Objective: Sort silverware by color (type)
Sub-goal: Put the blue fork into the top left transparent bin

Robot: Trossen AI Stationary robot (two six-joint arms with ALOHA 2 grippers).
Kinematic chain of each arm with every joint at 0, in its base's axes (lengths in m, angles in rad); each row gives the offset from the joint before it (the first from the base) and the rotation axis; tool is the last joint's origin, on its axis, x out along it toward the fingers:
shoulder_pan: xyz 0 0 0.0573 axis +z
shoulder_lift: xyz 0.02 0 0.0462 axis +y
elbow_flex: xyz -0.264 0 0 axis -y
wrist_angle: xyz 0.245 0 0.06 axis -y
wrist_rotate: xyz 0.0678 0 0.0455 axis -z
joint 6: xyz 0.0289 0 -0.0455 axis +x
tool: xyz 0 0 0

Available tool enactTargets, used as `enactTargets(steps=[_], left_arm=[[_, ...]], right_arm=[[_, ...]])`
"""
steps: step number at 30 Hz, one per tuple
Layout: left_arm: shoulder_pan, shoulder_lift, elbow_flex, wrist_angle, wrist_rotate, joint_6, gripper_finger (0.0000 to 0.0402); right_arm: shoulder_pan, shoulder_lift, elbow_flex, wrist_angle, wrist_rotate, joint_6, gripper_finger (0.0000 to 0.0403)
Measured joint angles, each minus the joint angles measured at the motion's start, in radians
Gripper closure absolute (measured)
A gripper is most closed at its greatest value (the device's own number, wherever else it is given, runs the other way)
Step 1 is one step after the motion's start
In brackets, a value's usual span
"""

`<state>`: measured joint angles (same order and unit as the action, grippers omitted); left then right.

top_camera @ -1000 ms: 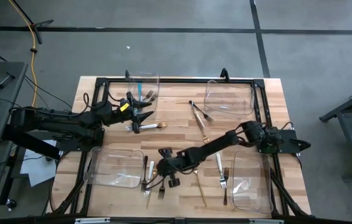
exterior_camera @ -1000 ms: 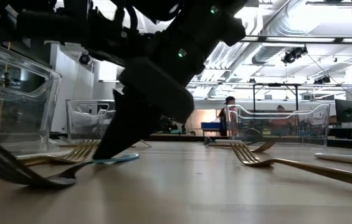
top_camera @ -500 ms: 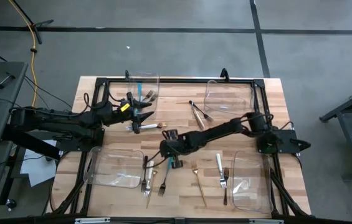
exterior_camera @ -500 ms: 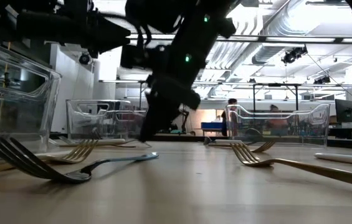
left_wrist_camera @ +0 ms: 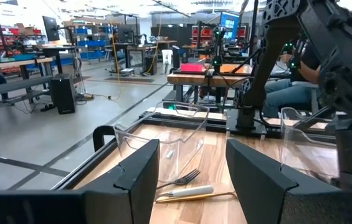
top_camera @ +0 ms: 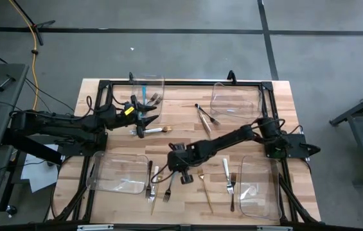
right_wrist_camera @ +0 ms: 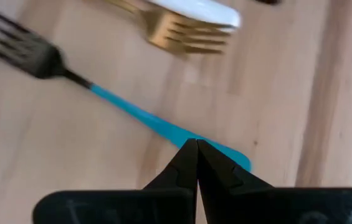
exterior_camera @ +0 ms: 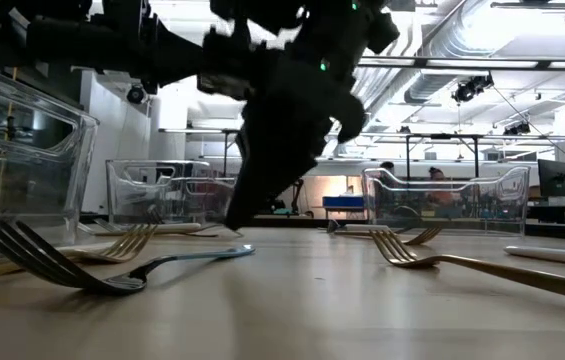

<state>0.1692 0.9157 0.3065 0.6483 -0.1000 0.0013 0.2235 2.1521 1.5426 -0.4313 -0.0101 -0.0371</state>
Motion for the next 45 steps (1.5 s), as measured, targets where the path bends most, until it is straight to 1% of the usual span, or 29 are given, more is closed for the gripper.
enactTargets(steps=[6, 15, 27, 32, 45], left_arm=[[0.000, 0.000, 0.000, 0.000, 0.000, -0.008, 0.0222], [0.000, 0.000, 0.000, 0.000, 0.000, -0.008, 0.0222], [0.000, 0.000, 0.000, -0.001, 0.000, -0.008, 0.0222], [0.000, 0.000, 0.000, -0.001, 0.000, -0.008, 0.0222], [0.000, 0.000, 0.000, -0.001, 0.000, -0.008, 0.0222]], right_arm=[[-0.001, 0.002, -0.055, 0.105, 0.001, 0.011, 0.0403], [-0.007, 0.002, -0.055, 0.089, 0.033, 0.005, 0.0403], [-0.037, 0.005, -0.054, 0.036, 0.042, 0.005, 0.0403], [-0.053, 0.005, -0.052, -0.024, 0.170, -0.038, 0.0403], [-0.128, -0.002, -0.051, -0.268, 0.240, -0.090, 0.0403]])
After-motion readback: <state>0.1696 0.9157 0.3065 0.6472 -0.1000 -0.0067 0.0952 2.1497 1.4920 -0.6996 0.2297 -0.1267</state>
